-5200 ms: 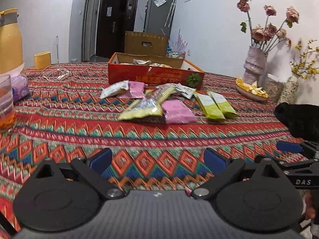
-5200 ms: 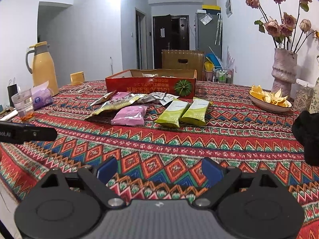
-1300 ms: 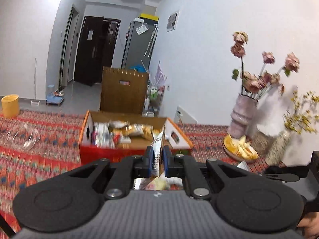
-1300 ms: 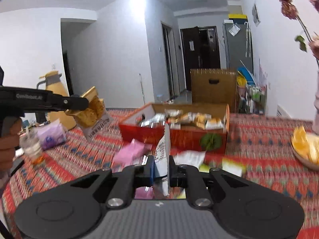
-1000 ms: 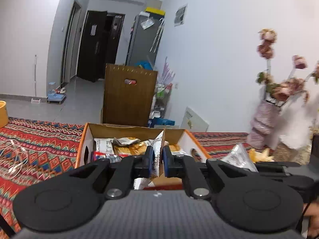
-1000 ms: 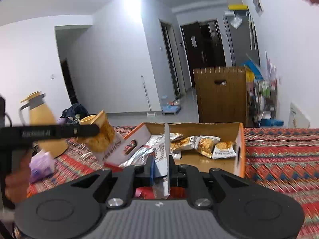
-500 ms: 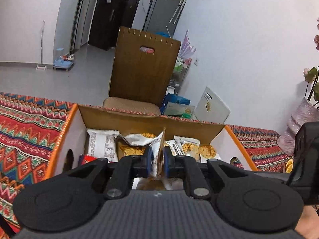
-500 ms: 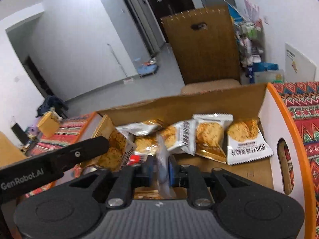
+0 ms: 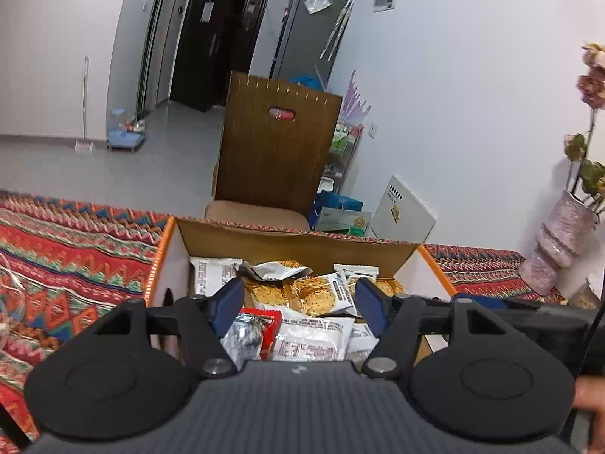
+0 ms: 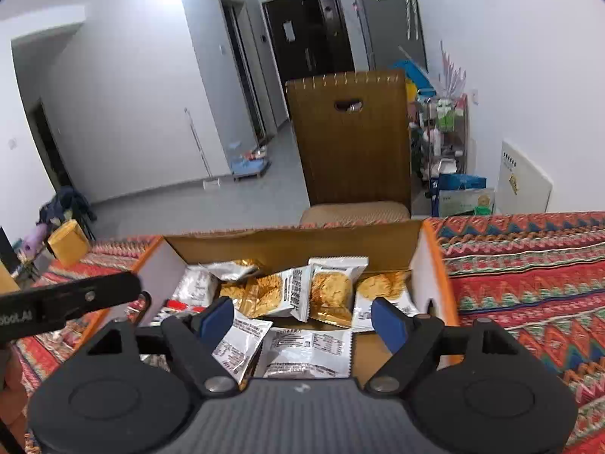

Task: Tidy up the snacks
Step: 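Lower both packets into the box and open both tools, then withdraw both open tools from the box back over the table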

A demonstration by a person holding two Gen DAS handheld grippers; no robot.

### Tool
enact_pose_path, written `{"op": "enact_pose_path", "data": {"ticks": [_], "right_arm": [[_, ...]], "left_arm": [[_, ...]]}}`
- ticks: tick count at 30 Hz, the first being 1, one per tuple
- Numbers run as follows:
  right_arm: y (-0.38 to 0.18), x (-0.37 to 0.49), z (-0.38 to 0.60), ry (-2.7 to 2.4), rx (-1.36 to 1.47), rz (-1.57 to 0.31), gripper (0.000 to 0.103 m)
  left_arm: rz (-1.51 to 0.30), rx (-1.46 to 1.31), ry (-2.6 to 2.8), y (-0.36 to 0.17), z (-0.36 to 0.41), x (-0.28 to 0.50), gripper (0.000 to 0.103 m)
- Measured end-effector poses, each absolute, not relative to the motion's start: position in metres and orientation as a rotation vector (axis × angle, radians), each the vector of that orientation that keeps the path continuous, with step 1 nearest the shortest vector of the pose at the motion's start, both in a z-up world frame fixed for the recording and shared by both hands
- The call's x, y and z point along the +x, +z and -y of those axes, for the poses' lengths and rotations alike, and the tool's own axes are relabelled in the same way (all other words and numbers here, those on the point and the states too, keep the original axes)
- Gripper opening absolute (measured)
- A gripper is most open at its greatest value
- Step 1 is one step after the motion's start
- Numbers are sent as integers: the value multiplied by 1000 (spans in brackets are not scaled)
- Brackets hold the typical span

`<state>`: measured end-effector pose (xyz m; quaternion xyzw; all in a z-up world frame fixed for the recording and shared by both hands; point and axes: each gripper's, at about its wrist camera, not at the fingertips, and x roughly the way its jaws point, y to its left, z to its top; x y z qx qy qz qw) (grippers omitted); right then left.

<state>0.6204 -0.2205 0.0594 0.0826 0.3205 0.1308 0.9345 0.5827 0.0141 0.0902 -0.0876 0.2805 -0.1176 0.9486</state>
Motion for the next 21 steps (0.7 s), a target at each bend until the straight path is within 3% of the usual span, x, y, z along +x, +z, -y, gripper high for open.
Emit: {"op": "enact_pose_path", "data": {"ticks": [2,5,13,18,21], "right_arm": [[67,605,228,277,182,-642,84],[78,573,238,298,185,-629,84],[104,440,263,341,133,-501,91],[106,353,270,331,92,-443,92],[101,308,272,320,55,-417,101]], "left_arm": [[-540,-169,-224,100,-16,559,76],[-512,-168,-227,110,-19,522,78],[-390,-138,-261,124,-32,381,98],[-328,-93,-236,122,-27,299,100],[-309,-53,-218,116,-22,259,101]]}}
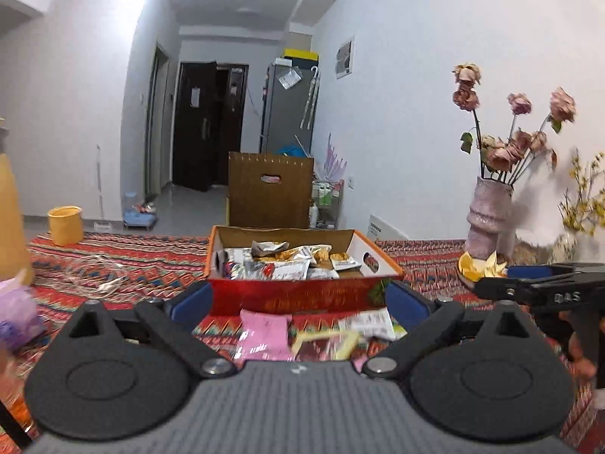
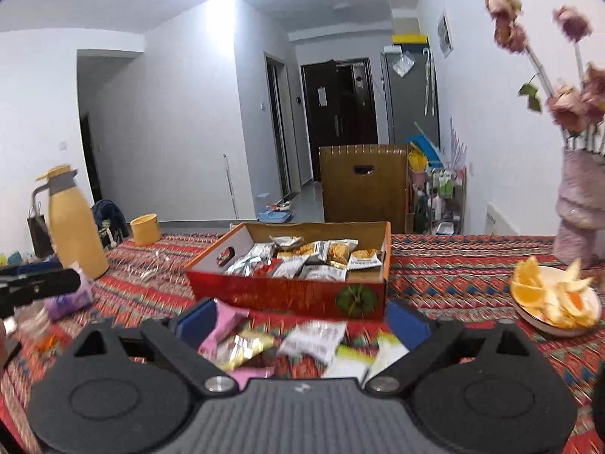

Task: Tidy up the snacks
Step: 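Withdraw both open tools from the box back over the table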

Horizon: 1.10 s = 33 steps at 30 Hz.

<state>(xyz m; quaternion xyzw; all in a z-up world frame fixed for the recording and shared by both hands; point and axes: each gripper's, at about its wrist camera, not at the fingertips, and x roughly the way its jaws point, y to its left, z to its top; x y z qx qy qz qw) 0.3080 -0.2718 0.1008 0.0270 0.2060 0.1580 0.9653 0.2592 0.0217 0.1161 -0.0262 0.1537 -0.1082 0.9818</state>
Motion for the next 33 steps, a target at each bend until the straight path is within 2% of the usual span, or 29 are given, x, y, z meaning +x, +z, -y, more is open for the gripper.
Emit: {"op": "enact_pose_path", "data": {"ticks": [7,14,19,33], "right_arm": [[80,219,267,279,-18,-419,102],[38,158,268,246,-2,-499,103],[16,136,269,227,11,-583,103],[10,129,270,232,43,-588,103]], "left_arm": [[-309,-69,-163,99,-18,183,103],[-449,-64,-141,54,-14,139,103],[-515,-99,-124,35,-24,117,103],[-526,-71,-101,36,-19,118,103]]}}
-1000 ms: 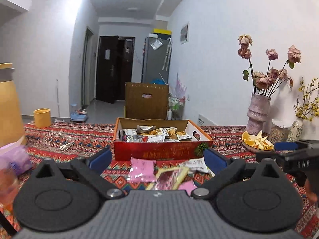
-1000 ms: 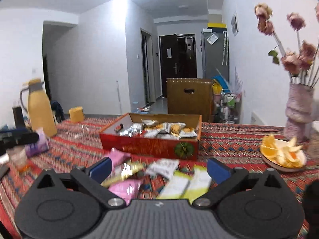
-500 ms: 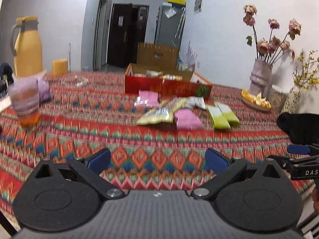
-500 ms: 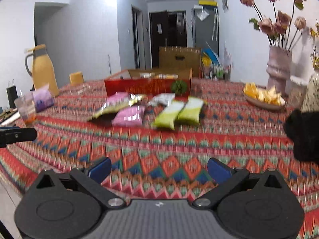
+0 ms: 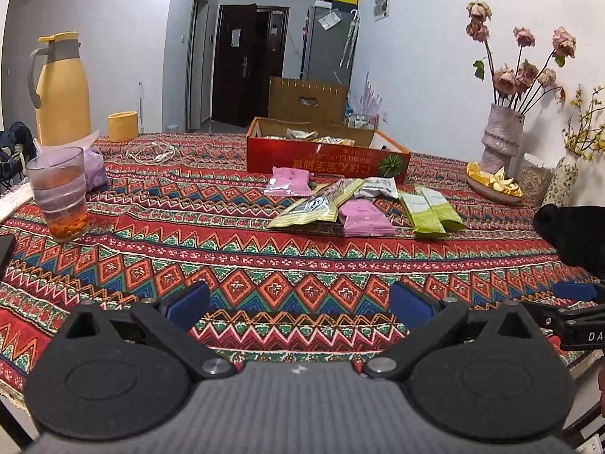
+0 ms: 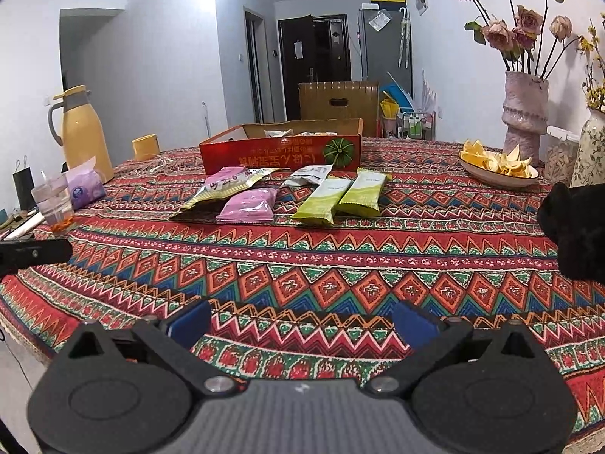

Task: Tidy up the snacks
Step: 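Withdraw both open tools from the box back over the table, then close the left tool on a gold striped bag while the right tool grasps a green-white stick packet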

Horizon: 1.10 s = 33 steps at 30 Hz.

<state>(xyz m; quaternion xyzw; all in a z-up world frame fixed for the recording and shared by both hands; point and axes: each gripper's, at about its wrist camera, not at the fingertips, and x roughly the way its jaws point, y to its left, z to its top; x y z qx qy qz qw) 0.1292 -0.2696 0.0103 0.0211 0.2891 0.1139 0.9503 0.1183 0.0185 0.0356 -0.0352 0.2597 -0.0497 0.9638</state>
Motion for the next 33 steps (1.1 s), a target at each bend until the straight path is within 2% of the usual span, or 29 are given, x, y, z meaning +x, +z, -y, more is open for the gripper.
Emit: {"op": "enact_pose_path", "data": {"ticks": [20,31,33], "right_arm": [[0,237,258,219,26,-639,102],[8,320,243,260,-36,-618,97],[4,337,244,266,-9,-632,95]], "left_arm": [[-554,-8,-174,29,6,246,103],[-630,-46,-244,22,15,333,102],[-638,-53,-251,20,17,344,98]]}}
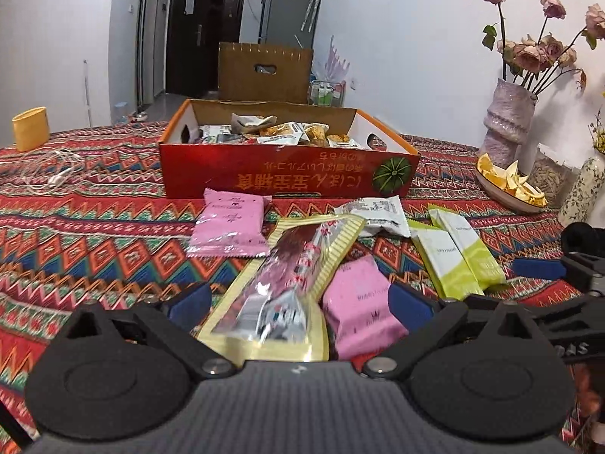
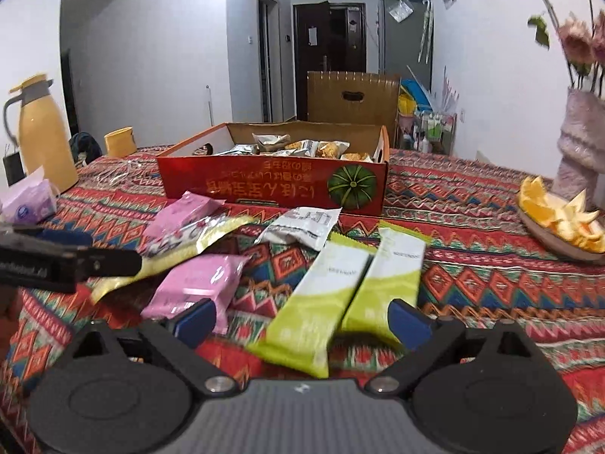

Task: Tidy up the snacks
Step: 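Close the left tool on a gold striped bag while the right tool grasps a green-white stick packet, then lift both held packets and carry them over the orange box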

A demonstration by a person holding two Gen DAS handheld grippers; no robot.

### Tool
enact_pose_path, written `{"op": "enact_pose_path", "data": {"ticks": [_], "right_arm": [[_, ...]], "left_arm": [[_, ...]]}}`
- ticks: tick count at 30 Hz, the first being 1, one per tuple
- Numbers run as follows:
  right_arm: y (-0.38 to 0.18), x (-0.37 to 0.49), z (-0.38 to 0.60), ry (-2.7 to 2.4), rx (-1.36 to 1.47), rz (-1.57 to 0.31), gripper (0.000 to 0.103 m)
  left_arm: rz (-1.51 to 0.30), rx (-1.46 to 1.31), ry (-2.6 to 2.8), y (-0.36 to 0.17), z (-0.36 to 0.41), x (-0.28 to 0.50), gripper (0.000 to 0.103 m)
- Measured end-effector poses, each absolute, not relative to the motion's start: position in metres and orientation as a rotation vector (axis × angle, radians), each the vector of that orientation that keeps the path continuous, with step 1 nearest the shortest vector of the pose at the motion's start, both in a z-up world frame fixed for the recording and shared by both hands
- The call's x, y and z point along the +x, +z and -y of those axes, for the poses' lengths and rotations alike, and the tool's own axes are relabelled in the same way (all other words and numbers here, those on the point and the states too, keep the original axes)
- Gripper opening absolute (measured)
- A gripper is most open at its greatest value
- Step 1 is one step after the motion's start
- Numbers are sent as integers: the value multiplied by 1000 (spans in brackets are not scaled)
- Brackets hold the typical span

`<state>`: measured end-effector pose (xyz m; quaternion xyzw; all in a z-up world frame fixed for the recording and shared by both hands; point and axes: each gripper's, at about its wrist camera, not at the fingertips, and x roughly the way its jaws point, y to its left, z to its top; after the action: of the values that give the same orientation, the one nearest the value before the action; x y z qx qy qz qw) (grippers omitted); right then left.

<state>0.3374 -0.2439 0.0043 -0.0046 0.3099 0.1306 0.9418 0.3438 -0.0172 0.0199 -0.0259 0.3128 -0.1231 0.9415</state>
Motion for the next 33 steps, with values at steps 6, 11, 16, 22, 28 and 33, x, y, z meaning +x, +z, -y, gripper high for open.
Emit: {"op": "enact_pose_path", "data": {"ticks": [6,11,16,22,28,33], "right_arm": [[-10,378,240,287,21,-667,84],[-18,392,235,221,-49,-651,84],[-21,395,234,188,-98,-643,81],[-25,391,228,258,-117,-680,51],[-23,391,242,194,-65,-707,53],[-21,390,241,241,-50,-714,36]], "left_arm": [[-693,-61,-270,9,22,377,66],[-744,-99,-265,-4,23,400,65],[-751,-144,-264,-11,21,408,76],[-742,-164,-270,-2,21,396,45],[-712,-157,-302,10,32,360,32],[-682,-177,-307,24,33,339,30]]}}
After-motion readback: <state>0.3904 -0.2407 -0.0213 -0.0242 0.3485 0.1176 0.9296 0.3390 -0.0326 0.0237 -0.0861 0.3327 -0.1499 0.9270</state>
